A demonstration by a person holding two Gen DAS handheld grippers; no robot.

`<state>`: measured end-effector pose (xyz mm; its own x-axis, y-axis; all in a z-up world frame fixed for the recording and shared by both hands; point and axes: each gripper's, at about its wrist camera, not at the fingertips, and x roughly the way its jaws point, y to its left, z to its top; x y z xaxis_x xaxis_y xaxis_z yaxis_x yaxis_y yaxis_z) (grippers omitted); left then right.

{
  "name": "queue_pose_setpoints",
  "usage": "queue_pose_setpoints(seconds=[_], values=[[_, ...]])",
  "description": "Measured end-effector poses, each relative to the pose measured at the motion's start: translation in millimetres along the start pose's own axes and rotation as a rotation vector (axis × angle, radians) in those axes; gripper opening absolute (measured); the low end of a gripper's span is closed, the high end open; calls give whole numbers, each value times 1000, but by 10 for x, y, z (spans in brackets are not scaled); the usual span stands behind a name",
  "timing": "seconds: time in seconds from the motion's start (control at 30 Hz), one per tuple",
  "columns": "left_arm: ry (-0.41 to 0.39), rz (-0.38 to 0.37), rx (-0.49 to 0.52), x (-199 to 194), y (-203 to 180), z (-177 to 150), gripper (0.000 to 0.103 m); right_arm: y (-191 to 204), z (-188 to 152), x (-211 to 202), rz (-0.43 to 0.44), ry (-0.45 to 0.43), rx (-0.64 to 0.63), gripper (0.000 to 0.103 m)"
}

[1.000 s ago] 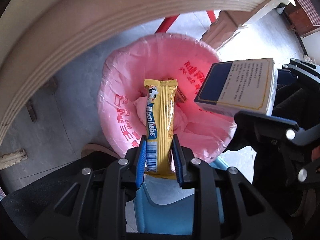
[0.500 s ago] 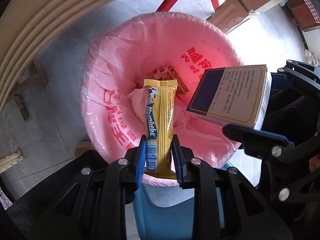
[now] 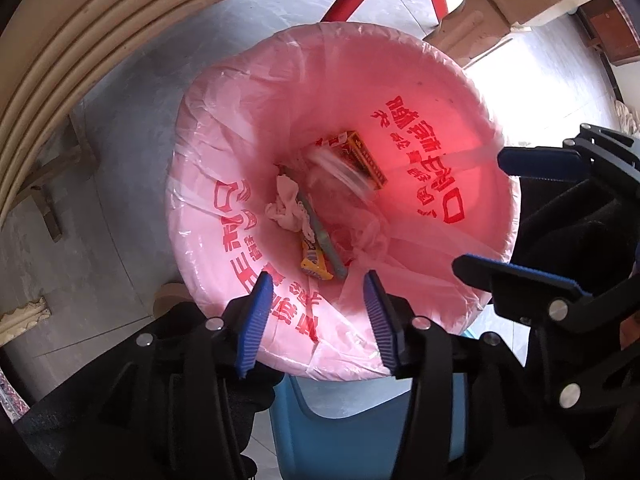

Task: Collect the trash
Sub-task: 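Open both tools over the pink bin to drop candy bar and white box, then raise both tools back over the table toward the remaining boxes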

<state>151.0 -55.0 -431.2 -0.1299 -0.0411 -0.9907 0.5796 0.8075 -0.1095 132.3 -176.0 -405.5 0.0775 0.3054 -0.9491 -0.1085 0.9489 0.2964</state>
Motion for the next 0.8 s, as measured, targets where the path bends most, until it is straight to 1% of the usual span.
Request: queue_pose_setpoints(seconds=[0.13, 0.3, 0.47, 0.53, 0.67, 0.8], values=[[-13, 19, 1, -5, 2, -7, 54, 0, 1, -2, 4, 0, 4, 72], [-21, 24, 2, -26, -5, 2, 56, -10, -1, 2, -7, -2, 4, 73], [-44, 40, 17, -113, -46, -56, 61, -25, -22, -65, -7, -22, 14, 73], [-58, 51, 17, -167, -53, -91, 63, -10, -41, -100, -9, -27, 14, 73], [-92, 70, 12, -319, -52, -179, 64, 49, -78, -197, -12, -42, 10, 73], [-159, 92, 10, -605, -79, -295, 64, 136, -103, -401, -19, -83, 4, 73]])
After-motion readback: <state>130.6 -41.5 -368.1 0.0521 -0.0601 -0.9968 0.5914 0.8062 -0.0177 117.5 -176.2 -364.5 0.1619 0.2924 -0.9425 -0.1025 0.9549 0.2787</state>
